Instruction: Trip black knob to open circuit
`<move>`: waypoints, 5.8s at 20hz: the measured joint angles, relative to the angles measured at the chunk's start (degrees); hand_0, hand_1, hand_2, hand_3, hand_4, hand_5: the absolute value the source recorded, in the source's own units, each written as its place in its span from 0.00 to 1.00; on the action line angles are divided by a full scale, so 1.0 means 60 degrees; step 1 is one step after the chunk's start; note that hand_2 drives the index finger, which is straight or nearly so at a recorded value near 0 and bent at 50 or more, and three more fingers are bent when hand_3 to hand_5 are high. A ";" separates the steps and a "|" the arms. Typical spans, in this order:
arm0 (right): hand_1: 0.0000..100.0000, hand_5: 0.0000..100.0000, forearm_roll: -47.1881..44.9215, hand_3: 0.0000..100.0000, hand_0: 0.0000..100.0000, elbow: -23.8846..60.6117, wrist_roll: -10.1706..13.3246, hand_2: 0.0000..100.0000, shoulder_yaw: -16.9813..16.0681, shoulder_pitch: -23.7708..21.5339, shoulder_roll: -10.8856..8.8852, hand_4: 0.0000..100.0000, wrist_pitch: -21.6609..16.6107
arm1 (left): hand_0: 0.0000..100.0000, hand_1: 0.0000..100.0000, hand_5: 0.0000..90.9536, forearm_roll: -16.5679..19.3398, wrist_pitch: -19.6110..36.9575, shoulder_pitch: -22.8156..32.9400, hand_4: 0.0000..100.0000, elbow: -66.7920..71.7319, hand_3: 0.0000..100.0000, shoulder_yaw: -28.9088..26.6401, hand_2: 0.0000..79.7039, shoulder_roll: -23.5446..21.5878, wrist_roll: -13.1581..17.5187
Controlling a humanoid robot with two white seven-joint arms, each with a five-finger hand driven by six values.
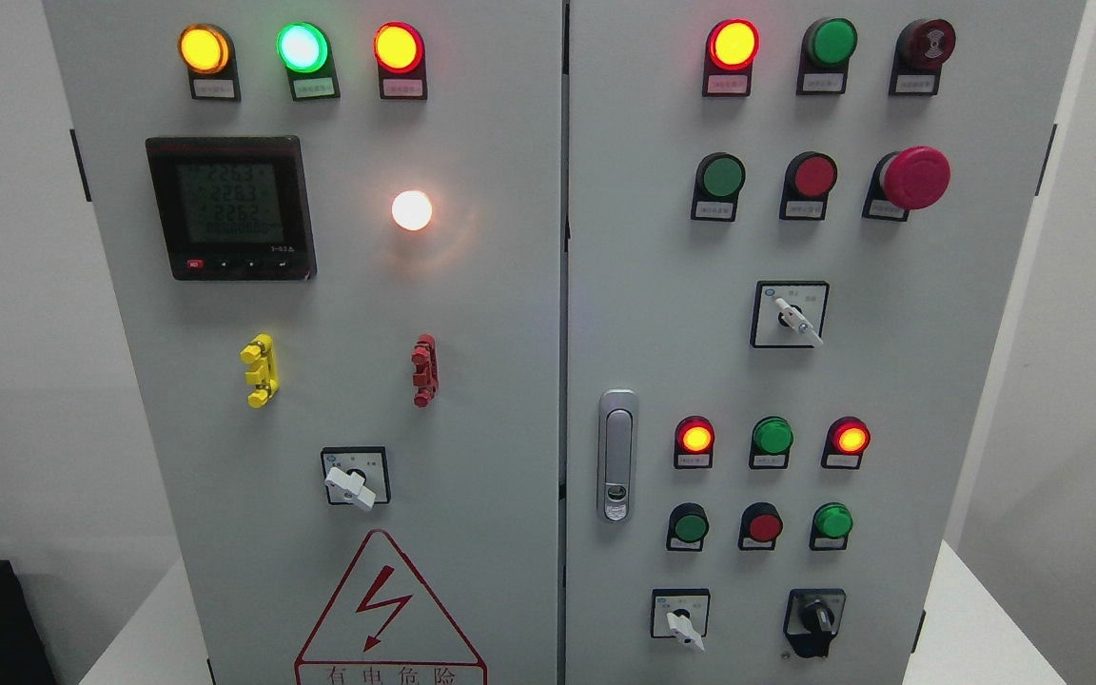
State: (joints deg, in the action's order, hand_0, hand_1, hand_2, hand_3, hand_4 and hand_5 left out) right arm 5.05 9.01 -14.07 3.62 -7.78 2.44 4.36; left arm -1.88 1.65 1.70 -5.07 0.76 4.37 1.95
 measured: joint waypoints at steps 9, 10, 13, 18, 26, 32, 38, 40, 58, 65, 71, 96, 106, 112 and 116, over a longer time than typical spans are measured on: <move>0.22 0.00 0.0069 0.00 0.01 -0.0002 0.0227 0.00 0.0034 0.0116 -0.0113 0.00 -0.0046 | 0.12 0.39 0.00 0.0000 0.0000 0.0000 0.00 0.0000 0.00 0.0000 0.00 0.0000 0.0000; 0.22 0.00 0.0068 0.00 0.01 -0.0002 0.0242 0.00 0.0032 0.0116 -0.0133 0.00 -0.0073 | 0.12 0.39 0.00 0.0000 0.0000 0.0000 0.00 0.0000 0.00 0.0000 0.00 0.0000 0.0000; 0.23 0.00 0.0050 0.00 0.00 0.0004 0.0278 0.00 0.0011 0.0116 -0.0148 0.00 -0.0458 | 0.12 0.39 0.00 0.0000 0.0000 0.0000 0.00 0.0000 0.00 0.0000 0.00 0.0000 0.0000; 0.27 0.00 0.0008 0.00 0.04 0.0024 0.0440 0.00 -0.0002 0.0116 -0.0164 0.00 -0.0961 | 0.12 0.39 0.00 0.0000 0.0000 0.0000 0.00 0.0000 0.00 0.0000 0.00 0.0000 0.0000; 0.33 0.00 -0.0003 0.08 0.09 0.0177 0.1038 0.00 -0.0004 0.0107 -0.0164 0.02 -0.2016 | 0.12 0.39 0.00 0.0000 0.0000 0.0000 0.00 0.0000 0.00 0.0000 0.00 0.0000 0.0000; 0.38 0.00 -0.0036 0.20 0.13 0.1593 0.1346 0.00 -0.0029 -0.0172 -0.0155 0.13 -0.2171 | 0.12 0.39 0.00 0.0000 0.0000 0.0000 0.00 0.0000 0.00 0.0000 0.00 0.0000 0.0000; 0.45 0.09 -0.0044 0.39 0.15 0.3262 0.1549 0.00 -0.0044 -0.0686 -0.0150 0.31 -0.2295 | 0.12 0.39 0.00 0.0000 0.0000 0.0000 0.00 0.0000 0.00 0.0000 0.00 0.0000 0.0000; 0.51 0.15 -0.0044 0.55 0.16 0.3580 0.1634 0.00 -0.0048 -0.0771 -0.0150 0.40 -0.2610 | 0.12 0.39 0.00 0.0000 0.0000 0.0000 0.00 0.0000 0.00 0.0000 0.00 0.0000 0.0000; 0.81 0.58 -0.0114 0.91 0.53 0.7024 0.3312 0.00 -0.0050 -0.1666 -0.0158 0.79 -0.5435 | 0.12 0.39 0.00 0.0000 0.0000 0.0000 0.00 0.0000 0.00 0.0000 0.00 0.0000 0.0000; 0.83 0.69 -0.0127 0.97 0.64 0.9022 0.3316 0.00 -0.0058 -0.2038 -0.0102 0.86 -0.5440 | 0.12 0.39 0.00 0.0000 0.0000 0.0000 0.00 0.0000 0.00 0.0000 0.00 0.0000 0.0000; 0.85 0.74 -0.0138 1.00 0.67 1.0047 0.3327 0.00 -0.0381 -0.2037 0.0264 0.89 -0.5335 | 0.12 0.39 0.00 0.0000 0.0000 0.0000 0.00 0.0000 0.00 0.0000 0.00 0.0000 0.0000; 0.81 0.94 -0.0565 1.00 0.73 1.4547 0.3295 0.00 -0.0461 -0.1685 0.0290 1.00 -0.3648 | 0.12 0.39 0.00 0.0000 0.0000 0.0000 0.00 0.0000 0.00 0.0000 0.00 0.0000 0.0000; 0.77 0.95 -0.0587 1.00 0.70 1.4865 0.3278 0.00 -0.0658 -0.0746 0.0290 1.00 -0.2842 | 0.12 0.39 0.00 0.0000 0.0000 0.0000 0.00 0.0000 0.00 0.0000 0.00 0.0000 0.0000; 0.77 0.95 -0.0824 1.00 0.70 1.5325 0.3277 0.00 -0.0679 -0.0406 0.0291 1.00 -0.2298 | 0.12 0.39 0.00 0.0000 0.0000 0.0000 0.00 0.0000 0.00 0.0000 0.00 0.0000 0.0000; 0.77 0.95 -0.0826 1.00 0.71 1.5477 0.3277 0.00 -0.0698 -0.0130 0.0290 1.00 -0.2090 | 0.12 0.39 0.00 0.0000 0.0000 0.0000 0.00 0.0000 0.00 0.0000 0.00 0.0000 0.0000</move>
State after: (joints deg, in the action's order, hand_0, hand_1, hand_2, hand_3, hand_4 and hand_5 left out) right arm 0.09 101.87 5.59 -0.57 -8.56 4.18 -8.18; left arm -1.88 1.65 1.70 -5.07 0.76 4.37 1.95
